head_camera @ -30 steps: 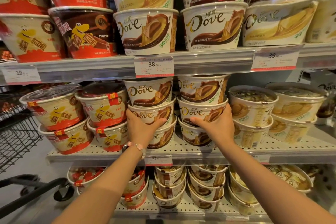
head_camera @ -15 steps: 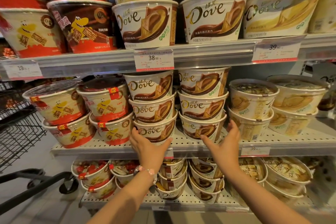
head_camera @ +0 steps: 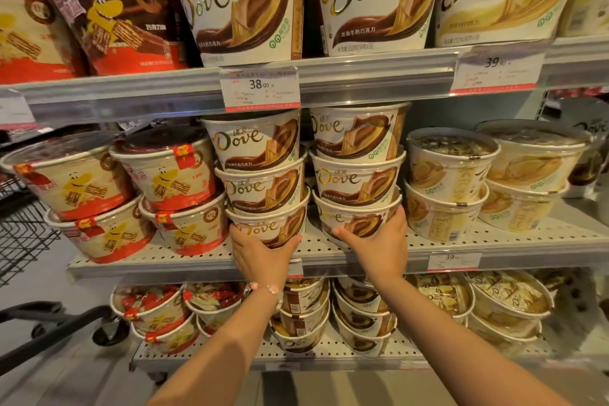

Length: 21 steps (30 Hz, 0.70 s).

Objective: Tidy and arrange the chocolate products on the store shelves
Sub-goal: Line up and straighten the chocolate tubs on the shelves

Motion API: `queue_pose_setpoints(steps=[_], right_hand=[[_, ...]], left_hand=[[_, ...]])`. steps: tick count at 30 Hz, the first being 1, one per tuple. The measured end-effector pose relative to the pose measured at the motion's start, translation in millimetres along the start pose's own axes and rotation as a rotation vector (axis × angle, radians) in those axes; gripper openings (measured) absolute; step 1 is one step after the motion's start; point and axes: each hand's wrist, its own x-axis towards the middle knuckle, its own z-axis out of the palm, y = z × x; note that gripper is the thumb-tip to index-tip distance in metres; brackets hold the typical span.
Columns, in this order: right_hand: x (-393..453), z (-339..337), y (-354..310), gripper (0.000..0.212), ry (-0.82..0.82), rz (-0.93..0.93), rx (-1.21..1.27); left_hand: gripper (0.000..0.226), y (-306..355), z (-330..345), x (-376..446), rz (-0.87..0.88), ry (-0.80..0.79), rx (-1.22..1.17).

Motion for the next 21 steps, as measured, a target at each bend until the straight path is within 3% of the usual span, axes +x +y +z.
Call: queue_pose_setpoints(steps=[8,21], right_hand=[[10.3,-8.9,7.4,0.121,-0.025,-0.041,0.006],[32.3,-24.8,18.7,0.112,-0.211,-0.122,0.049]], left_hand=[[0.127,-2.4,-3.5,6.3,0.022,-0.011,0.059],[0.116,-7.9,-8.7,14.3,0.067,-0.067,0.064]])
